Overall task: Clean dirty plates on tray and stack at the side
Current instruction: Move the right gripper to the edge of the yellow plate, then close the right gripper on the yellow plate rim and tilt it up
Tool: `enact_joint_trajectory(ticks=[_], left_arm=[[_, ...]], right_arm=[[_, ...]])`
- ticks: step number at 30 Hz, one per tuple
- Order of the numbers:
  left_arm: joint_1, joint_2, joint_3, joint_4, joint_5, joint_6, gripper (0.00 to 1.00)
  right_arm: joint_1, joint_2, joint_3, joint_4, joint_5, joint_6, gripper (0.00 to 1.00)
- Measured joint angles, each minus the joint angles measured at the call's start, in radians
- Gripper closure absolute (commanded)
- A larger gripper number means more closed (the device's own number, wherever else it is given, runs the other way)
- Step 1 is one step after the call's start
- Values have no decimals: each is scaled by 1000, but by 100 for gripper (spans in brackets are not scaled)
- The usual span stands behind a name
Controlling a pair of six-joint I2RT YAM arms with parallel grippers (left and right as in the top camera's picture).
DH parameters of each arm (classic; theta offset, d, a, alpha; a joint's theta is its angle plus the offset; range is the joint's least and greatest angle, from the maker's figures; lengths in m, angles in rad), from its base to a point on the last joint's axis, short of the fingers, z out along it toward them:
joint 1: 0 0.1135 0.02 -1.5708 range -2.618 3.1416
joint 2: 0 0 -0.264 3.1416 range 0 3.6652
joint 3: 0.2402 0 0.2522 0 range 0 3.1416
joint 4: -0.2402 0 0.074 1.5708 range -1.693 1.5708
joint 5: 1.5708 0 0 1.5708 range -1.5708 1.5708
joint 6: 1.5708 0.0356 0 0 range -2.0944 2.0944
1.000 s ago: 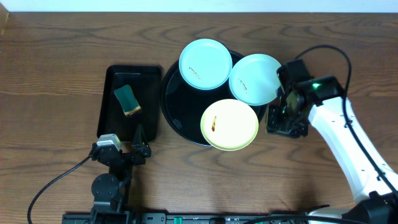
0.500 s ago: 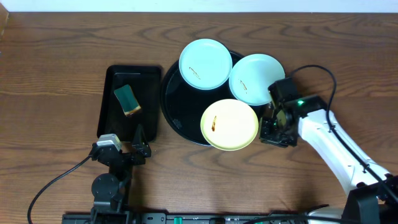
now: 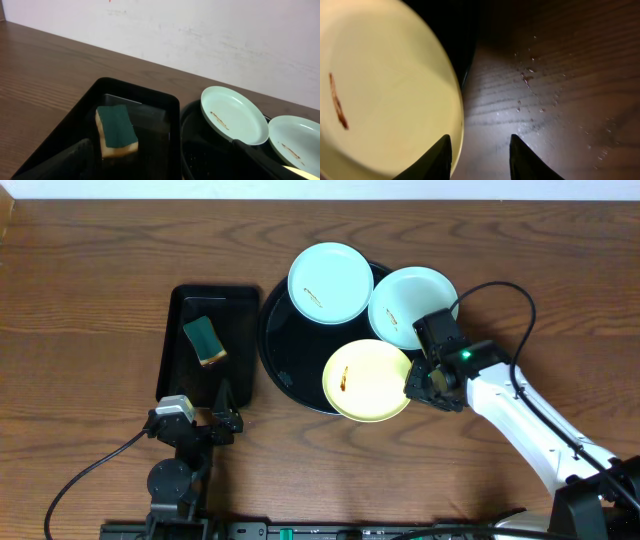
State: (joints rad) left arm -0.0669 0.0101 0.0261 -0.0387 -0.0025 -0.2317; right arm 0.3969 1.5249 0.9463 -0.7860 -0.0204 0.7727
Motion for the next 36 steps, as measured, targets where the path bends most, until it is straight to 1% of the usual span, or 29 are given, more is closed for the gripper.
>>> enact_joint_trajectory(ticks=[4, 7, 9, 12, 16, 22, 36], left_arm=[[0, 0, 0, 0, 0, 0, 14], [0, 0, 0, 0, 0, 0, 14], [0, 0, 0, 0, 0, 0, 14], [0, 0, 0, 0, 0, 0, 14], [0, 0, 0, 0, 0, 0, 14], [0, 0, 0, 0, 0, 0, 14], [0, 0, 0, 0, 0, 0, 14]], right_arm=[[1, 0, -59, 108, -34, 20, 67], [1, 0, -78, 138, -47, 29, 68], [1, 0, -82, 146, -51, 32, 70], [1, 0, -84, 148, -48, 37, 76], [1, 0, -84, 149, -46, 39, 77], [1, 0, -85, 150, -46, 40, 82], [1, 0, -92, 166, -27, 42, 84]])
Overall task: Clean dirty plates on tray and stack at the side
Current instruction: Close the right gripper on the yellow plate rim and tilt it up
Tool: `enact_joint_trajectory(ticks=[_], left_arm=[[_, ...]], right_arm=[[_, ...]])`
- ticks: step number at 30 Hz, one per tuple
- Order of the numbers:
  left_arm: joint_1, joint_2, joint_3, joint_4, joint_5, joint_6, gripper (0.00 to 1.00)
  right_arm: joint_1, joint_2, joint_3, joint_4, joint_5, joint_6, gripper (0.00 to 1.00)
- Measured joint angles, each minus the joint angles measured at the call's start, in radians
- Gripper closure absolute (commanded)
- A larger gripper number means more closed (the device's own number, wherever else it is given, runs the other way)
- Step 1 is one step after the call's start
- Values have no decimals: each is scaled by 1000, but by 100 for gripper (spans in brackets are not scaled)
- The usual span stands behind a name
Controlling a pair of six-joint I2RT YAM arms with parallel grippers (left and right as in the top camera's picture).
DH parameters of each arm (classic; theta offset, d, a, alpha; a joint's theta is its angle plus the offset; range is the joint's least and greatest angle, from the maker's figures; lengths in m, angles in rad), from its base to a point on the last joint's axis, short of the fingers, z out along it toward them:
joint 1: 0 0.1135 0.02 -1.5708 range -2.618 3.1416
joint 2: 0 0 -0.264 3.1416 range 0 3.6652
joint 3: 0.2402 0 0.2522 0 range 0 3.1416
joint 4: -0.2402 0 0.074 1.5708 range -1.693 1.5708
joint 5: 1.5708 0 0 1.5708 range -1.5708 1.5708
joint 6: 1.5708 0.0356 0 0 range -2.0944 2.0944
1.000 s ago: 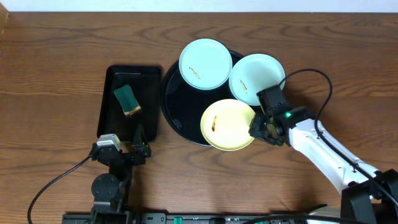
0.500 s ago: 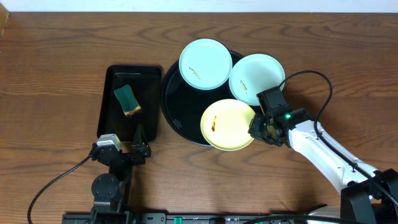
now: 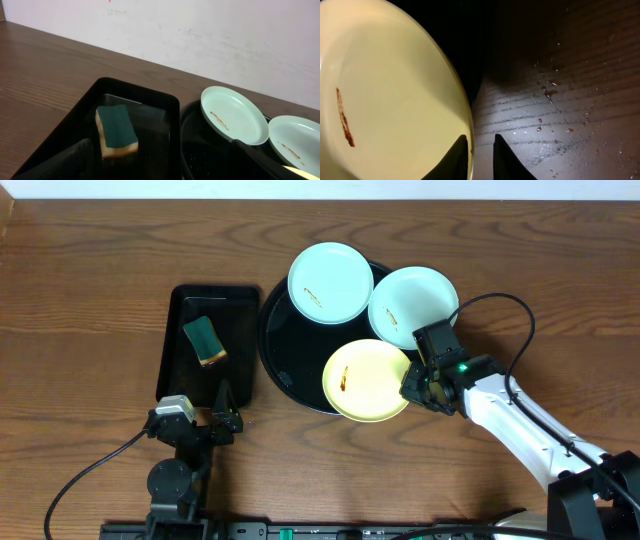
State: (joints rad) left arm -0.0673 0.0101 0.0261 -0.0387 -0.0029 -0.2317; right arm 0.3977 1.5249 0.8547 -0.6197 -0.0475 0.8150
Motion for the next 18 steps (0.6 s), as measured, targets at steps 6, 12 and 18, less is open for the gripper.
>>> enact_joint_trajectory(ticks=[6, 12, 18], left_arm=[[0, 0, 0, 0, 0, 0, 14], [0, 0, 0, 0, 0, 0, 14], [0, 0, 0, 0, 0, 0, 14]], right_arm=[[0, 0, -3, 29, 0, 4, 87], [16, 0, -8, 33, 3, 8, 84], [33, 0, -13, 34, 9, 10, 84]])
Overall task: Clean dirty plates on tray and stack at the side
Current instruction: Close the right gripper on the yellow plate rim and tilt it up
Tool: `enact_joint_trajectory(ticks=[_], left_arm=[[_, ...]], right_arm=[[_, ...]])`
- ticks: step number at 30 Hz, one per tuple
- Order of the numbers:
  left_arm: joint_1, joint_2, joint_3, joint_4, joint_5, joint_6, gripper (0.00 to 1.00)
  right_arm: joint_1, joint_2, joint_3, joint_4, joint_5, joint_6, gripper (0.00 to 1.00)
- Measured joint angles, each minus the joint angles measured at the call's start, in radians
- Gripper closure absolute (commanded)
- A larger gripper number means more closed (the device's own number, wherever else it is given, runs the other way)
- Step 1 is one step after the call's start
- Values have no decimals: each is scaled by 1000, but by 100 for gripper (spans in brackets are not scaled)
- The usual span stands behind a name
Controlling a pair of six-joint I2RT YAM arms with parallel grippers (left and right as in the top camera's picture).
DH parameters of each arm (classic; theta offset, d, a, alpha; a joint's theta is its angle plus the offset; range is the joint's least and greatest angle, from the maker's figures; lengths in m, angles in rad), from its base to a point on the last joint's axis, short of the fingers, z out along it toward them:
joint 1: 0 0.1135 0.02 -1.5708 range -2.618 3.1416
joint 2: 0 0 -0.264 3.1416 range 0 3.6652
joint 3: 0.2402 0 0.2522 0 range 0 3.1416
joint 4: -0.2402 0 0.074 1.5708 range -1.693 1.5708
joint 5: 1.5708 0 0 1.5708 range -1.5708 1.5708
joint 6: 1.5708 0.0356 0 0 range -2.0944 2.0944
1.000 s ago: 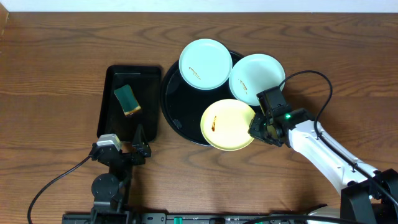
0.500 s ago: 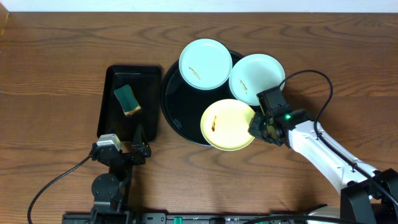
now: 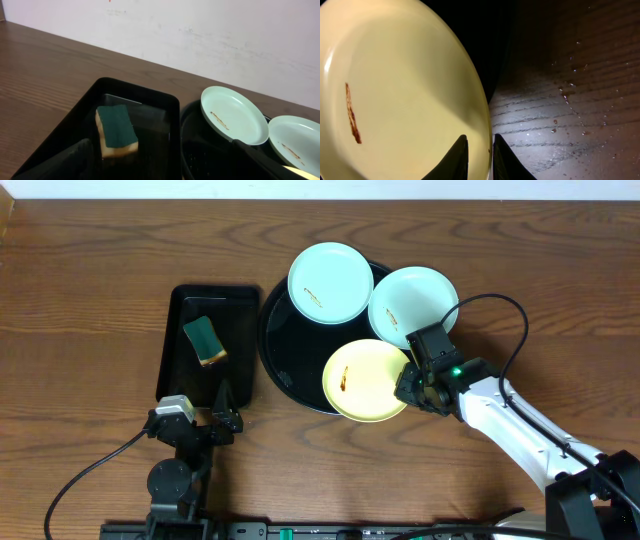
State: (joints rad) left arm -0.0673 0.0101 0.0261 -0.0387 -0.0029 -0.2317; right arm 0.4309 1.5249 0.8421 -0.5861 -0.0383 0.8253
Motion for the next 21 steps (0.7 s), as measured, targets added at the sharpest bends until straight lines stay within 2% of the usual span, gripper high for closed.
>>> enact_joint_trajectory(ticks=[15, 17, 18, 21], left_arm=[[0, 0, 0, 0, 0, 0, 14], [0, 0, 0, 0, 0, 0, 14], [0, 0, 0, 0, 0, 0, 14], [0, 0, 0, 0, 0, 0, 14]], right_arm=[[0, 0, -33, 19, 14, 27, 87], [0, 0, -33, 27, 14, 27, 93], [0, 0, -33, 27, 15, 31, 99], [0, 0, -33, 30, 16, 31, 99]])
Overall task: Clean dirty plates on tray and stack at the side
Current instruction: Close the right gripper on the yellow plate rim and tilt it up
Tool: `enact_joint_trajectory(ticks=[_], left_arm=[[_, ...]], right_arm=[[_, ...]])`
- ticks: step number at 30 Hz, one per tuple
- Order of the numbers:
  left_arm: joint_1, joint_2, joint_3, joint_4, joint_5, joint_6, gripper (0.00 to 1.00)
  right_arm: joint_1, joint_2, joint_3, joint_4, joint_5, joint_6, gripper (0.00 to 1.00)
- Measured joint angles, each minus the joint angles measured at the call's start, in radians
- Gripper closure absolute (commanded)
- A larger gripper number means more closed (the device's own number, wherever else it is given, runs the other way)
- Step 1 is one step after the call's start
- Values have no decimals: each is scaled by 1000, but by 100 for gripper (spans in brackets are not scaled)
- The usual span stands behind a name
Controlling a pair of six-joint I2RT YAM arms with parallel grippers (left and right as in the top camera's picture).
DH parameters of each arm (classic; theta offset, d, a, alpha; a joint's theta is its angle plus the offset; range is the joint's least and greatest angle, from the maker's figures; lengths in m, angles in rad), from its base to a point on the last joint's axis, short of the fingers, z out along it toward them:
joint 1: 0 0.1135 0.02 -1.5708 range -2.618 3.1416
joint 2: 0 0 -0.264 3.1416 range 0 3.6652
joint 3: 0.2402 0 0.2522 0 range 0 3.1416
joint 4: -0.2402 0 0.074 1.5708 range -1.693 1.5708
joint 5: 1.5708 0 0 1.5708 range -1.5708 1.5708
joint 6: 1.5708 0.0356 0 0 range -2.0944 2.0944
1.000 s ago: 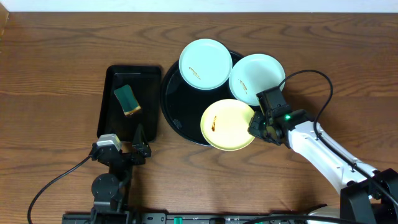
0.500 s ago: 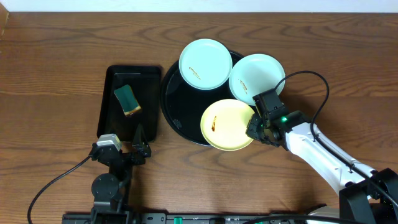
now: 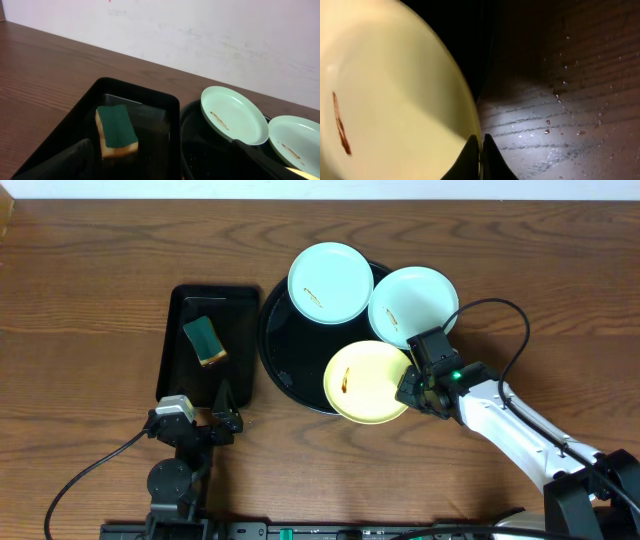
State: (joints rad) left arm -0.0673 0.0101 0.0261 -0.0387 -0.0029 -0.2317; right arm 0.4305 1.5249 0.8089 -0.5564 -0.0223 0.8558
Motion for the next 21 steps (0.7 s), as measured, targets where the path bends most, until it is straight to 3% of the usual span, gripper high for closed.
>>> enact_joint_trajectory(ticks=[9, 21], left_arm=[[0, 0, 0, 0, 0, 0, 14], [0, 0, 0, 0, 0, 0, 14]], right_arm=[[0, -34, 14, -5, 0, -41, 99], [0, -121, 60, 48, 62, -274, 99]])
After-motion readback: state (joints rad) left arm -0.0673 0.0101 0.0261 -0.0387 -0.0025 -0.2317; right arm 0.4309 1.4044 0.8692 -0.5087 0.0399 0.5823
